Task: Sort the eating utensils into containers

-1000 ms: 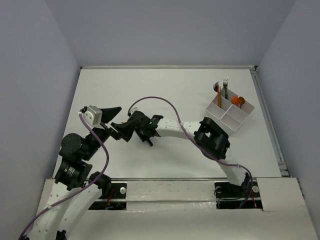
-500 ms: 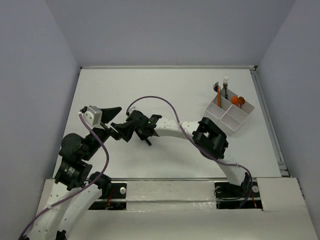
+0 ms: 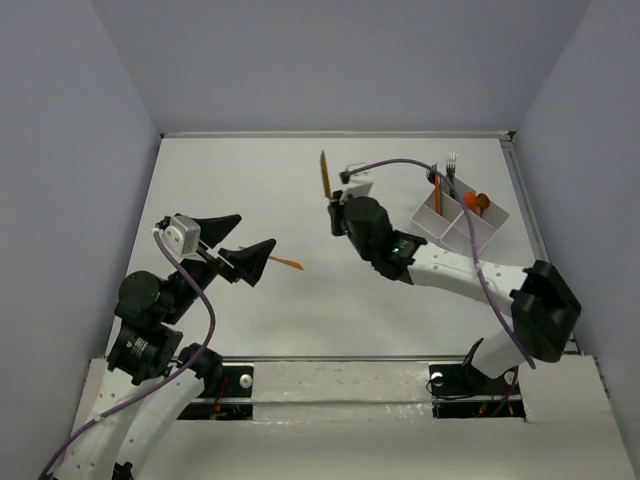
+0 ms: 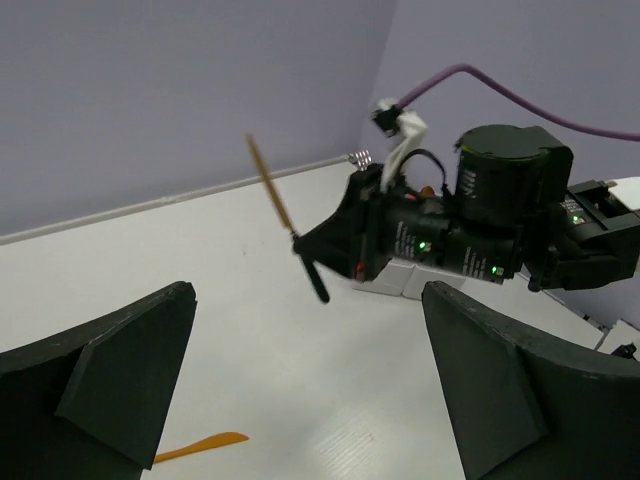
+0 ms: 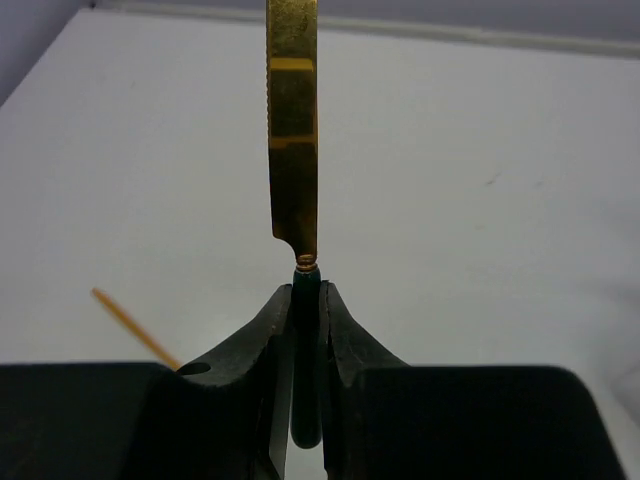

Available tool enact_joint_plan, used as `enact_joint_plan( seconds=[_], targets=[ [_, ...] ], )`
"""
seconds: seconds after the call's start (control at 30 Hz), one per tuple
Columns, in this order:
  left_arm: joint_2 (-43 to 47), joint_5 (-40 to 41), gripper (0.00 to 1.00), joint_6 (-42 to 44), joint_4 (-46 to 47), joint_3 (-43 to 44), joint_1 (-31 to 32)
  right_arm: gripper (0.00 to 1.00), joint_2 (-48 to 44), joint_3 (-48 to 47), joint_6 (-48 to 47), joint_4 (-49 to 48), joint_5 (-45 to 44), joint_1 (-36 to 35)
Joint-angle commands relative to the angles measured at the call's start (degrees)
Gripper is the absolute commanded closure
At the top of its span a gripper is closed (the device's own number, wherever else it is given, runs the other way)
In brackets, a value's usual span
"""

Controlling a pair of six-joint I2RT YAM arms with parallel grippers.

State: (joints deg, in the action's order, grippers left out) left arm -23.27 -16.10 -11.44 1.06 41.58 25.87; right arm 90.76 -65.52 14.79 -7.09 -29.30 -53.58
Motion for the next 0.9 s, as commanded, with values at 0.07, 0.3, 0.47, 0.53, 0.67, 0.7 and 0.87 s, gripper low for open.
enact_joint_plan(
  seconds=[0.07, 0.3, 0.47, 0.53, 0.67, 0.7, 0.87],
  targets=[
    [1.3, -1.3, 0.01, -0.5, 3.6, -0.5, -0.2, 1.00, -15.7, 22.1, -6.5, -30.9, -13.2, 13.8],
    [1.6, -1.0, 0.01, -0.4, 3.6, -0.5, -0.2, 1.00, -18.3, 29.8, -16.1, -43.4, -17.5, 24.9],
    [1.6, -1.0, 0.01, -0.3, 3.5, -0.5, -0.2, 1.00, -12.9, 28.8, -16.8, -44.4, -16.8, 28.9],
    [1.4, -0.9, 0.01, -0.3, 3.5, -0.5, -0.2, 1.00, -11.3, 28.1, -17.9, -44.0, -17.1, 29.4],
    [1.3, -0.8, 0.01, -0.3, 3.5, -0.5, -0.2, 1.00, -8.7, 27.6, -18.3, -43.7, -16.8, 29.4],
    [1.3, -0.9, 0.01, -0.3, 3.5, -0.5, -0.2, 1.00, -8.2, 27.5, -18.0, -43.3, -16.8, 29.4],
    [1.2, -0.7, 0.01, -0.2, 3.5, -0.5, -0.2, 1.00, -4.4, 27.1, -15.6, -40.7, -16.8, 29.4]
  ],
)
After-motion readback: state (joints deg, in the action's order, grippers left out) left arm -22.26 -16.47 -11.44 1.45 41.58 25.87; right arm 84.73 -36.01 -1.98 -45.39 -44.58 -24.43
